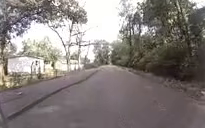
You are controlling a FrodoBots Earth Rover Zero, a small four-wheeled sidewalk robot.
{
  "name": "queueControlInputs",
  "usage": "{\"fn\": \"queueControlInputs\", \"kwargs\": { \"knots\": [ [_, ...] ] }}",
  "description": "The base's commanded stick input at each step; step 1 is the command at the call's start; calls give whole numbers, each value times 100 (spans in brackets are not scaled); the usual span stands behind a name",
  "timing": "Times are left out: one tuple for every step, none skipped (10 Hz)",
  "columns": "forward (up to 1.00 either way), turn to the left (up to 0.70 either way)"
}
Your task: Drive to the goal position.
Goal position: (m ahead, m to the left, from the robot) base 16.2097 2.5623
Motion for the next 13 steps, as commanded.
{"fn": "queueControlInputs", "kwargs": {
  "knots": [
    [70, 0],
    [70, 0],
    [70, 0],
    [70, 0],
    [70, 0],
    [70, 0],
    [70, 0],
    [70, 0],
    [70, 0],
    [70, 0],
    [70, -19],
    [70, -6],
    [70, 0]
  ]
}}
